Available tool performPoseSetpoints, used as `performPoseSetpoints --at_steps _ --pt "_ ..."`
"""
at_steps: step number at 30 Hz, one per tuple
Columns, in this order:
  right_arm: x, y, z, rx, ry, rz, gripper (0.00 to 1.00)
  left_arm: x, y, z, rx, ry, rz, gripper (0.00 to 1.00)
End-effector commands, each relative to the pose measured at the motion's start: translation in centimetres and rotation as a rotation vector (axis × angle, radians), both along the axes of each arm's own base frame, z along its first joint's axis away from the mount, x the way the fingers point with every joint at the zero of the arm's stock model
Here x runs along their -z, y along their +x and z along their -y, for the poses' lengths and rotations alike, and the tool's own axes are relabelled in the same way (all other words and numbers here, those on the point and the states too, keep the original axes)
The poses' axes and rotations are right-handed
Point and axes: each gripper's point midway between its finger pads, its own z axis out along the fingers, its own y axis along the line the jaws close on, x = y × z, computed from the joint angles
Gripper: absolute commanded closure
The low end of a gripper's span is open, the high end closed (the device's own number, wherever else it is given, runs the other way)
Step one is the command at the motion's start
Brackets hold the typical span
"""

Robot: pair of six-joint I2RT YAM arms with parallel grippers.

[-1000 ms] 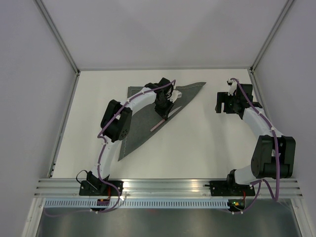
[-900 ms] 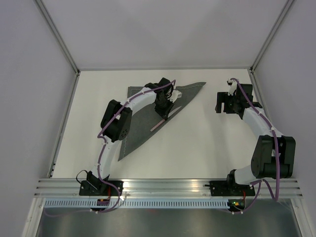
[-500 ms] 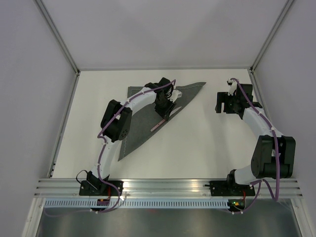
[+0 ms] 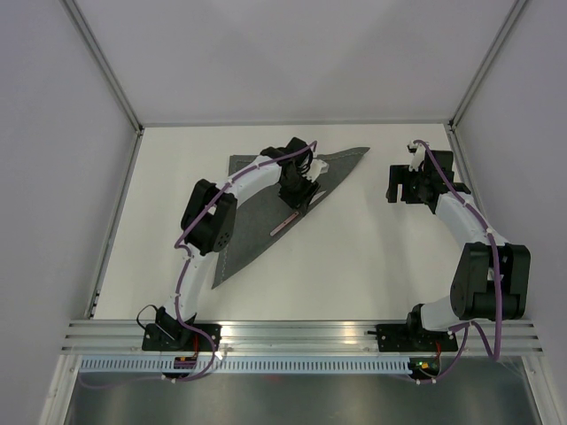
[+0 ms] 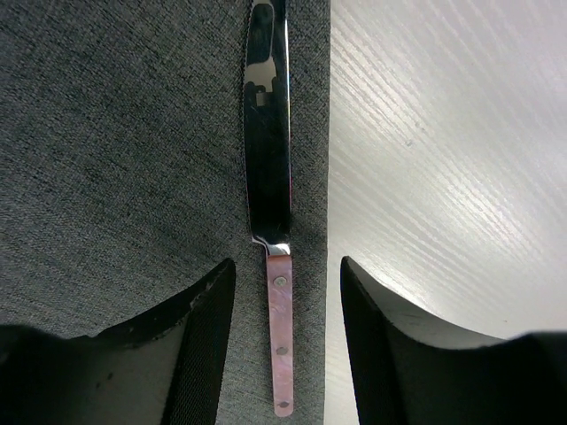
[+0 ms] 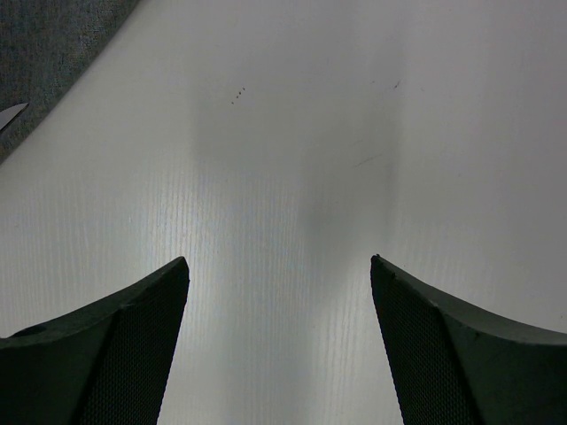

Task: Fold the napkin, place the utensils inside, and roll it up
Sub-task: Place the utensil onto the napkin

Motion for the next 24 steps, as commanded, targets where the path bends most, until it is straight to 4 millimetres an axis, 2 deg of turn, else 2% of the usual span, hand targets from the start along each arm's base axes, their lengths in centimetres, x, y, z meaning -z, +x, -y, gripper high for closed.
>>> performPoseSetpoints --at_steps 1,7,8,9,10,11,12,13,14,15,16,18,19,20,21,23,24 --pt "-1.5 0.9 0.3 0.002 -0.012 0.035 0.12 -5.9 1.1 1.1 -0.031 -0.075 0.092 0.44" --pt "-1.5 0.9 -0.4 -0.030 -0.009 0.037 0.12 -10.4 1.3 1.1 -0.076 -0.125 0.163 0.40" --pt "-1.7 0.8 -0.6 -0.034 -0.017 0.043 0.12 -12.0 1.4 0.5 -0.116 -0.127 0.199 0.40" --pt "-1.8 0.9 -1.0 -0.047 -0.017 0.048 0.12 -12.8 1.5 -0.1 -0.148 -0.124 0.220 0.40" --pt "-2.0 0.9 -2.0 -0.064 -0.018 0.055 0.12 -12.7 1.0 -0.7 -0.200 -0.112 0.211 0.40" --pt "-2.5 1.0 -2.3 -0.067 -0.015 0.068 0.12 -13.7 1.1 -1.6 -0.244 -0.098 0.251 0.40" --pt "-3.1 1.0 -3.9 -0.097 -0.006 0.088 0.12 -16.4 1.1 -2.4 -0.287 -0.129 0.308 0.40" --pt "-3.6 0.9 -5.9 -0.143 -0.011 0.101 0.12 -16.6 0.3 -3.3 -0.331 -0.125 0.305 0.41" --pt "-4.1 1.0 -7.0 -0.166 -0.023 0.116 0.12 -17.6 0.0 -4.1 -0.359 -0.127 0.328 0.41" --pt "-4.4 0.4 -10.3 -0.247 -0.034 0.127 0.12 -20.6 -0.6 -5.3 -0.401 -0.159 0.389 0.41" --pt "-4.7 0.2 -11.7 -0.282 -0.054 0.145 0.12 -21.1 -1.2 -6.3 -0.443 -0.159 0.399 0.42" --pt "-5.2 -0.5 -14.9 -0.366 -0.071 0.173 0.12 -23.8 -2.2 -8.3 -0.512 -0.179 0.464 0.41" --pt "-5.5 -1.5 -17.9 -0.448 -0.065 0.193 0.12 -26.4 -3.4 -10.3 -0.576 -0.207 0.524 0.41" --pt "-5.4 -2.0 -19.2 -0.486 -0.067 0.201 0.12 -27.9 -4.2 -11.5 -0.610 -0.230 0.554 0.41" --pt "-5.2 -3.1 -21.8 -0.563 -0.067 0.213 0.14 -30.1 -5.8 -13.0 -0.651 -0.284 0.590 0.40" --pt "-4.5 -4.3 -24.5 -0.642 -0.074 0.210 0.15 -32.2 -7.7 -15.1 -0.707 -0.323 0.636 0.40" --pt "-4.6 -5.8 -27.2 -0.723 -0.081 0.233 0.17 -32.5 -8.6 -15.8 -0.733 -0.340 0.639 0.40"
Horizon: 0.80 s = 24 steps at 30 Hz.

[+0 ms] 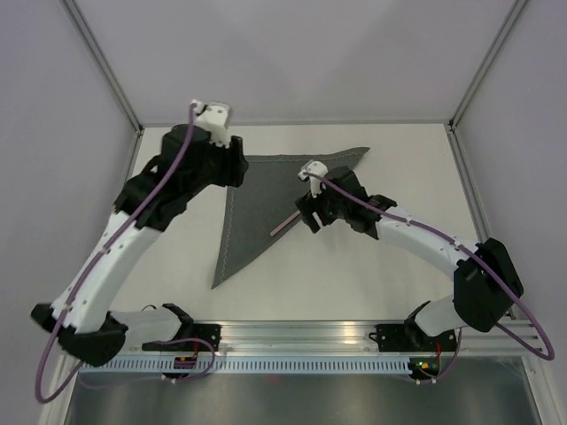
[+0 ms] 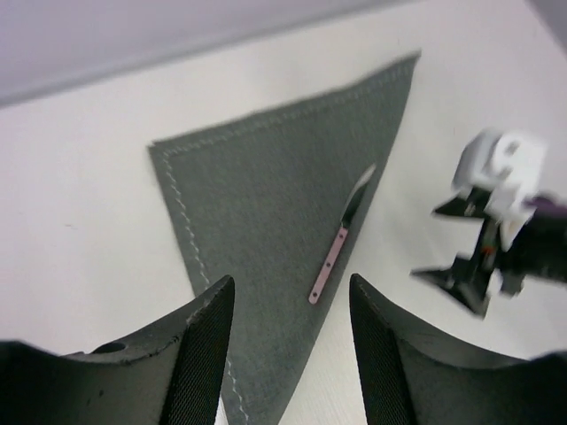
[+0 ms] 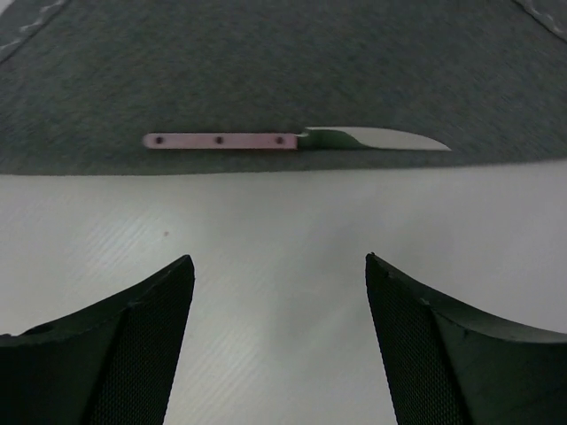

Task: Fold the napkin, place the utensils inside, and roll it up
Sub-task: Place the utensil onto the napkin, then fold the napkin

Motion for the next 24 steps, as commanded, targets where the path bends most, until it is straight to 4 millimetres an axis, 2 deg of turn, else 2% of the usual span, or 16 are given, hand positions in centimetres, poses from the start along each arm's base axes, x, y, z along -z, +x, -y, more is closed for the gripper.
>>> performPoseSetpoints --at_steps 1,2,3,4,5,6,8,9,11,12,14,15,18,19,20,24 --pt "-1.6 -1.6 -5.3 -0.146 -0.018 0.111 0.17 -4.0 -4.1 -5.4 -0.228 -0.168 0.067 0.40" --pt "-1.3 -1.9 -6.4 -0.165 -0.050 0.134 0.18 -4.3 -4.8 -6.1 -0.246 -0.179 0.077 0.40" --pt "-1.2 -4.2 -8.9 -0.249 -0.063 0.157 0.19 -4.5 -5.6 -6.9 -0.265 -0.193 0.082 0.40" --pt "-1.6 -4.7 -10.2 -0.294 -0.076 0.215 0.20 -4.6 -6.2 -7.6 -0.280 -0.197 0.091 0.40" --pt "-0.9 -5.3 -10.9 -0.308 -0.108 0.241 0.21 -5.2 -7.5 -8.7 -0.292 -0.214 0.112 0.40" --pt "-1.1 -7.4 -13.1 -0.376 -0.103 0.275 0.21 -4.8 -8.0 -9.2 -0.306 -0.218 0.109 0.40" --pt "0.3 -9.1 -15.1 -0.439 -0.133 0.282 0.21 -5.0 -9.4 -10.5 -0.327 -0.240 0.135 0.40" --pt "0.7 -10.7 -16.4 -0.482 -0.141 0.291 0.22 -4.3 -9.7 -10.8 -0.335 -0.238 0.125 0.40" --pt "2.0 -11.9 -18.0 -0.536 -0.185 0.305 0.23 -4.4 -10.7 -11.7 -0.349 -0.261 0.144 0.40" --pt "2.3 -13.6 -19.1 -0.579 -0.194 0.320 0.24 -3.9 -10.9 -11.7 -0.347 -0.259 0.138 0.40" --pt "2.7 -14.6 -20.4 -0.605 -0.210 0.354 0.25 -3.8 -11.3 -12.1 -0.350 -0.263 0.142 0.40" --pt "2.5 -15.7 -21.4 -0.637 -0.203 0.375 0.26 -3.6 -11.7 -12.4 -0.351 -0.266 0.144 0.40" --pt "3.3 -17.1 -22.8 -0.684 -0.226 0.399 0.29 -3.0 -12.1 -12.8 -0.362 -0.267 0.146 0.40" --pt "3.0 -17.1 -23.4 -0.675 -0.217 0.429 0.29 -3.0 -12.2 -13.0 -0.369 -0.269 0.151 0.40" --pt "3.5 -17.2 -23.7 -0.681 -0.228 0.441 0.29 -2.8 -12.3 -13.1 -0.371 -0.270 0.151 0.40" --pt "3.5 -18.5 -25.5 -0.721 -0.219 0.514 0.29 -2.4 -12.5 -13.5 -0.381 -0.265 0.154 0.40"
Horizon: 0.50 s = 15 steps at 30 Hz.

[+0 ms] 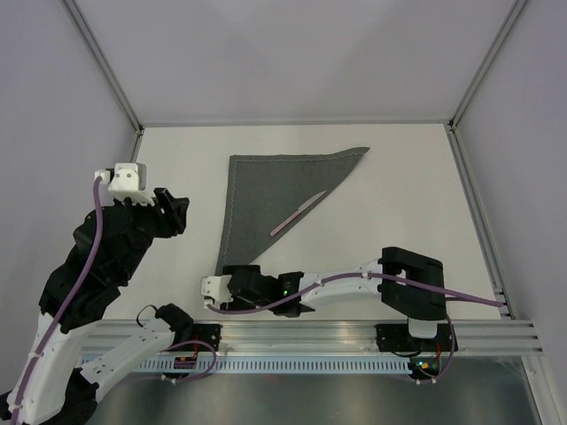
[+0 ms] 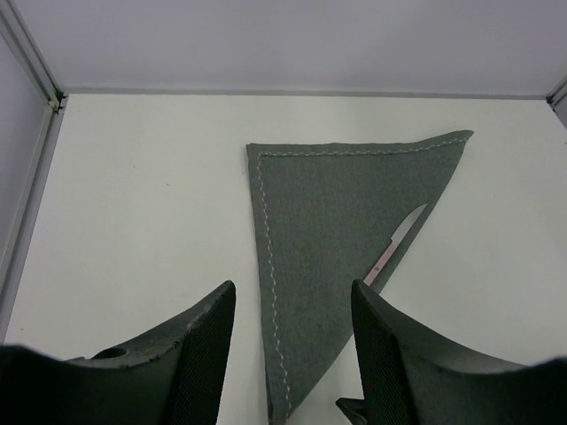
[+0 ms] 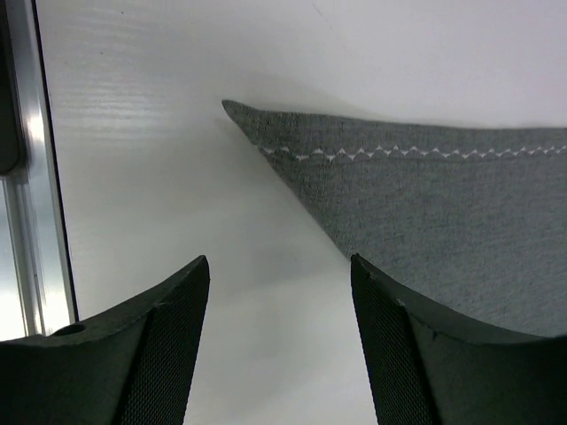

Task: Fold the napkin, place the utensils inside, and roll it up
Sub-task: Fold the napkin

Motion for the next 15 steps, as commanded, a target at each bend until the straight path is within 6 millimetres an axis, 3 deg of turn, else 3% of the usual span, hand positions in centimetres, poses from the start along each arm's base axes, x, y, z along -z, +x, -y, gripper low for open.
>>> performPoseSetpoints --at_steps 1,10,15 --pt "-2.6 0.1 -3.0 -0.017 0.095 0.107 0.29 1.8 -0.9 -0.4 -0.072 -0.124 -0.084 0.40" --pt "-1.2 -1.6 -5.0 -0.087 0.106 0.216 0.30 2.7 -0.7 -0.6 -0.091 -0.108 -0.091 0.40" --pt "-0.4 -1.3 -5.8 -0.080 0.103 0.268 0.31 3.4 -0.4 -0.5 -0.095 -0.097 -0.098 0.40"
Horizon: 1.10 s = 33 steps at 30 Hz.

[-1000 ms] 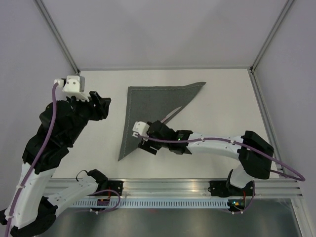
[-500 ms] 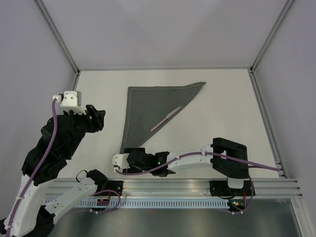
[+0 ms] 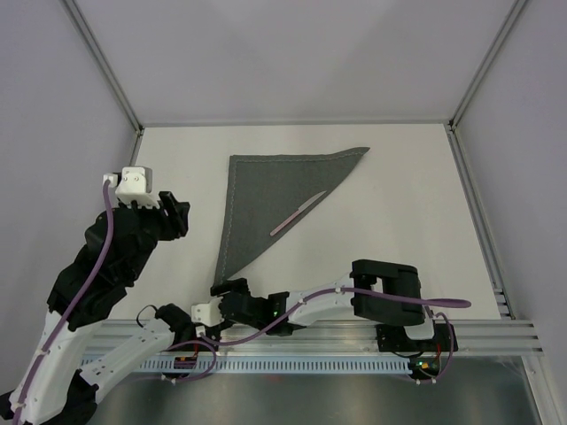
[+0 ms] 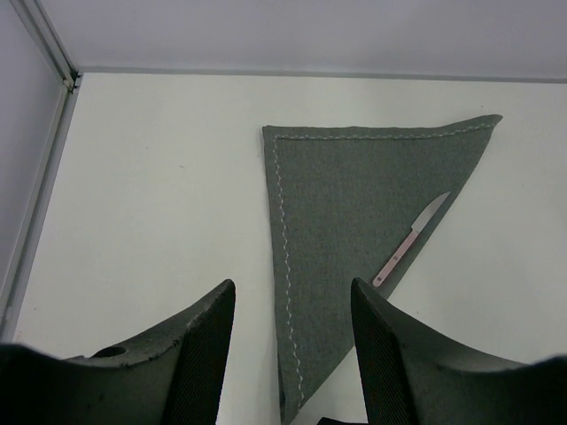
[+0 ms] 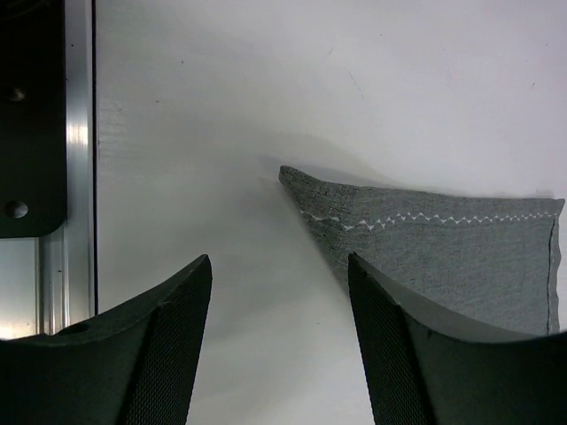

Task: Fold the napkin, place the utensils inside, and roll it up
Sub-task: Fold the napkin

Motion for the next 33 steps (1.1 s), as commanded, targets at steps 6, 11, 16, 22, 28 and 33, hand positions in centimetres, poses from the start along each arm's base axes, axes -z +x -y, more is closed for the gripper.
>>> performPoseSetpoints --at_steps 6,11,16,22,28,33 --pt "-1.6 1.6 -2.5 0.042 0.102 0.146 0.34 2.6 0.0 0.3 -0.071 -0.115 -0.083 0.40" --pt "-0.7 2.0 -2.5 0.047 0.110 0.179 0.38 3.5 0.2 0.5 -0.071 -0.103 -0.105 0.40" --pt "-0.1 1.9 -2.6 0.038 0.109 0.182 0.39 3.8 0.2 0.4 -0.077 -0.102 -0.111 0.40" --pt "0.8 1.8 -2.9 0.031 0.103 0.174 0.41 4.3 0.5 0.6 -0.081 -0.096 -0.126 0.40" --pt "1.2 1.9 -3.0 0.029 0.099 0.181 0.49 4.5 0.7 0.8 -0.080 -0.088 -0.133 0.40" --pt "1.4 2.0 -3.0 0.031 0.097 0.184 0.72 4.7 0.8 0.9 -0.078 -0.083 -0.140 0.40"
